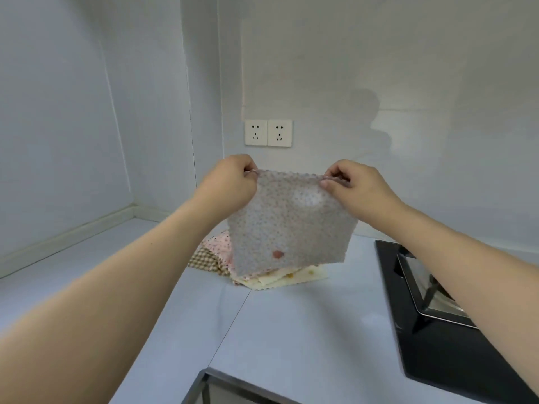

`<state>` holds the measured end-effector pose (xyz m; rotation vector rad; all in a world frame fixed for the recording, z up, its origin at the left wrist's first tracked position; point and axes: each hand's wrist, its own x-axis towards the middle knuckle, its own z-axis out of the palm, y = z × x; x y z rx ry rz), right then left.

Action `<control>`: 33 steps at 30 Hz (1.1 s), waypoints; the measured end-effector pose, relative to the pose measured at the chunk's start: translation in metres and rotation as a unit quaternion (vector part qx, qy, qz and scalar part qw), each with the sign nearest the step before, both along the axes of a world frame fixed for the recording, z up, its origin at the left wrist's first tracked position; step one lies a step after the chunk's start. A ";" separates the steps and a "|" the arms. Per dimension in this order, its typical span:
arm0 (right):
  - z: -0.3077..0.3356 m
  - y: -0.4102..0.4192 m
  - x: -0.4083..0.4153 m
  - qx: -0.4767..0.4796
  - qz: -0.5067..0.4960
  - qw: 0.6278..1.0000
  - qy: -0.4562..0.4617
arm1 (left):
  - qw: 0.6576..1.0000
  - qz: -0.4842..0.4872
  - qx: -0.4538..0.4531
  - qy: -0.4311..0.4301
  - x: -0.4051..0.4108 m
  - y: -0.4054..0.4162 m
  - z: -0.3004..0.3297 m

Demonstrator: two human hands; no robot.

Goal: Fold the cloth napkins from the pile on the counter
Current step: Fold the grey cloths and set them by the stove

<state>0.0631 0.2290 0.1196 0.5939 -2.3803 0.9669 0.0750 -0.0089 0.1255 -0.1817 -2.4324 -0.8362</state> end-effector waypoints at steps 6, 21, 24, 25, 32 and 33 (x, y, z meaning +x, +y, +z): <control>0.004 0.020 0.035 0.091 -0.024 0.995 -0.025 | 0.999 -0.020 -0.033 -0.031 0.028 0.005 -0.003; -0.129 0.035 0.005 0.130 -0.062 0.985 -0.100 | 0.997 -0.035 -0.010 -0.070 0.016 0.016 -0.132; -0.158 0.039 0.028 0.169 -0.045 0.981 -0.090 | 0.995 -0.068 -0.067 -0.032 0.044 0.012 -0.166; -0.168 0.040 0.037 0.180 -0.039 0.979 -0.085 | 0.993 -0.082 -0.088 -0.016 0.054 0.010 -0.177; -0.220 0.045 0.087 0.241 -0.012 0.970 -0.016 | 0.966 -0.137 -0.218 -0.025 0.094 0.002 -0.226; -0.225 0.046 0.091 0.239 -0.006 0.971 -0.018 | 0.963 -0.139 -0.231 -0.028 0.097 0.001 -0.228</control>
